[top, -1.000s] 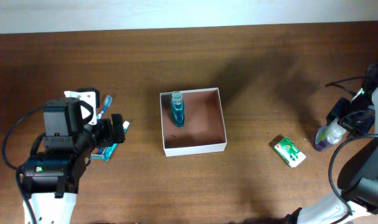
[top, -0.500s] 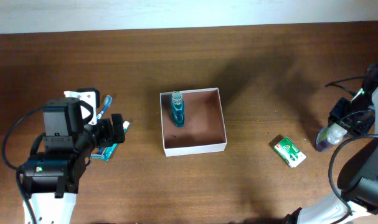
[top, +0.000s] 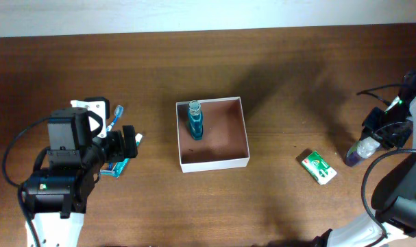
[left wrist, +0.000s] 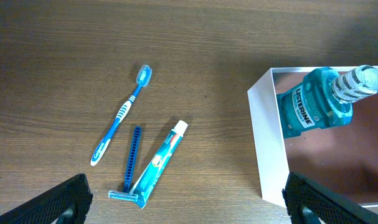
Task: Pack container
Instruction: 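Move the right gripper to the purple spray bottle and grasp it, then carry the spray bottle into the box beside the mouthwash and release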
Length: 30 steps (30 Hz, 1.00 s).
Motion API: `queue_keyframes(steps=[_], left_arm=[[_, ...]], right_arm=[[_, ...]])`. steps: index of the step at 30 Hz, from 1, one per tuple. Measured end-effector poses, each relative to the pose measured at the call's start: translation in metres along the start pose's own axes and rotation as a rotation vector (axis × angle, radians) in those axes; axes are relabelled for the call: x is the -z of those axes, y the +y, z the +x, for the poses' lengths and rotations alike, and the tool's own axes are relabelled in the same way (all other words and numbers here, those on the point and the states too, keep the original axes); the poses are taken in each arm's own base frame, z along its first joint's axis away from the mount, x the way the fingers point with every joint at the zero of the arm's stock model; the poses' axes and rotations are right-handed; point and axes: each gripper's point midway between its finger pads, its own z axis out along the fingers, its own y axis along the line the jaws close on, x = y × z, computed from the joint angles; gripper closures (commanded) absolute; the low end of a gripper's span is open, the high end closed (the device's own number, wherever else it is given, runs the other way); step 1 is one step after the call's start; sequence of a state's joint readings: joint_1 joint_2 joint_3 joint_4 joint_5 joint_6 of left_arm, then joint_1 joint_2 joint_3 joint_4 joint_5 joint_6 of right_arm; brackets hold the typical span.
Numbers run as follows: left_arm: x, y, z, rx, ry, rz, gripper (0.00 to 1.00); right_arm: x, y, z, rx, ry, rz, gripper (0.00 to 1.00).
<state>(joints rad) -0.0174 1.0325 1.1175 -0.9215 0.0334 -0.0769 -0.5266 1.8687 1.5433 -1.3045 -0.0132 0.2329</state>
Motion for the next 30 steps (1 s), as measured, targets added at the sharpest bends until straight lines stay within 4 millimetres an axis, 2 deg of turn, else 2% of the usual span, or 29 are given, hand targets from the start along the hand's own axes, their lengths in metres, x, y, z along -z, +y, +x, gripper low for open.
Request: queue_keyframes(steps=[1, 2, 9, 13, 17, 20, 25, 26, 27, 29, 30], left_arm=[[0.000, 0.000, 0.000, 0.000, 0.000, 0.000, 0.01], [0.000, 0.000, 0.000, 0.000, 0.000, 0.000, 0.01], [0.000, 0.000, 0.000, 0.000, 0.001, 0.000, 0.01], [0.000, 0.000, 0.000, 0.000, 0.002, 0.000, 0.01], [0.000, 0.000, 0.000, 0.000, 0.002, 0.000, 0.01], [0.000, 0.000, 0.000, 0.000, 0.002, 0.000, 0.01], [0.000, 0.000, 0.000, 0.000, 0.002, 0.000, 0.01], [0.000, 0.000, 0.000, 0.000, 0.002, 0.000, 0.01], [0.000, 0.000, 0.000, 0.000, 0.002, 0.000, 0.01], [0.000, 0.000, 0.000, 0.000, 0.002, 0.000, 0.01], [0.000, 0.000, 0.000, 0.000, 0.002, 0.000, 0.01]], right_arm=[[0.001, 0.001, 0.000, 0.000, -0.003, -0.007, 0.85], [0.003, 0.002, 0.000, 0.000, -0.006, -0.013, 0.88], [0.011, 0.002, 0.003, 0.000, -0.030, -0.026, 0.91], [0.031, 0.004, 0.009, 0.002, -0.076, -0.050, 0.94], [0.060, 0.011, 0.023, 0.035, -0.144, -0.069, 0.94], [0.074, 0.027, 0.038, 0.102, -0.160, -0.076, 0.96], [0.120, 0.072, 0.064, 0.268, -0.242, -0.113, 0.96], [0.132, 0.084, 0.072, 0.313, -0.266, -0.125, 0.96], [0.156, 0.107, 0.087, 0.401, -0.323, -0.166, 0.96], [0.185, 0.141, 0.114, 0.531, -0.394, -0.219, 0.96], [0.193, 0.153, 0.125, 0.578, -0.413, -0.245, 0.96]])
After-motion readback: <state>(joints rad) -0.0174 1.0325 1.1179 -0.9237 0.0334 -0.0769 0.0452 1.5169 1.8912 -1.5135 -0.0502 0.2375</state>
